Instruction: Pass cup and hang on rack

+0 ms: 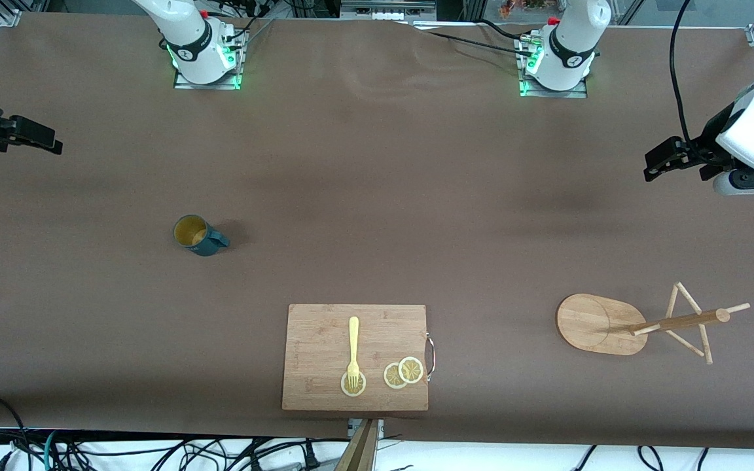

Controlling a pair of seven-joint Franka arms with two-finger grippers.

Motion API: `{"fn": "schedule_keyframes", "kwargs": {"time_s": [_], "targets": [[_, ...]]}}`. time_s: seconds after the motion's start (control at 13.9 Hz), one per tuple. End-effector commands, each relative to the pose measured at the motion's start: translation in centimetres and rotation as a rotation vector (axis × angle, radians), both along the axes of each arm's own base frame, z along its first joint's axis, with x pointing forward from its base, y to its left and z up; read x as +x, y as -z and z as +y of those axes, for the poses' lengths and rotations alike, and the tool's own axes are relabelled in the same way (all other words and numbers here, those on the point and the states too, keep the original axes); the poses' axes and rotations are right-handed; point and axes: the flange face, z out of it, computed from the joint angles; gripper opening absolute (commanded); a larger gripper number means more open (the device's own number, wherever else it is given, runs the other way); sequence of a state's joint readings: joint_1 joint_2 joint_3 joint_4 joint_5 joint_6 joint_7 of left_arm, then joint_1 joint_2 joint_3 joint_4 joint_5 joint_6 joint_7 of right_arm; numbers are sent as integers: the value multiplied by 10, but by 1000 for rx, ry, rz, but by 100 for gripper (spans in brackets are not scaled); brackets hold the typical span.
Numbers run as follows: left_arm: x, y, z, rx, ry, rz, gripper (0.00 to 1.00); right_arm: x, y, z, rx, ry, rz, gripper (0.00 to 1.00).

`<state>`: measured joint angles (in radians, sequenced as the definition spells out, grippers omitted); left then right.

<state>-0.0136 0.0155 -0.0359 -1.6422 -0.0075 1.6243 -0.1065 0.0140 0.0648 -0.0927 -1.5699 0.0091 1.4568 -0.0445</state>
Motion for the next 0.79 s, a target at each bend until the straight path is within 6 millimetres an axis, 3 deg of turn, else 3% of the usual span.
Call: {"fn": "schedule_keyframes", "kwargs": {"time_s": [0.0, 0.22, 0.51, 0.72], "targets": [[3, -7, 1, -13, 16, 1, 100, 15, 24, 8, 0, -9, 21, 100], [3, -6, 1, -13, 16, 4, 100, 27, 45, 33, 3, -45, 37, 100], [3, -6, 0, -15, 16, 2, 100, 57, 102, 70, -12, -56, 9, 100], [3, -6, 1, -13, 16, 2, 100, 41, 163, 77, -17, -29, -23, 100]]}}
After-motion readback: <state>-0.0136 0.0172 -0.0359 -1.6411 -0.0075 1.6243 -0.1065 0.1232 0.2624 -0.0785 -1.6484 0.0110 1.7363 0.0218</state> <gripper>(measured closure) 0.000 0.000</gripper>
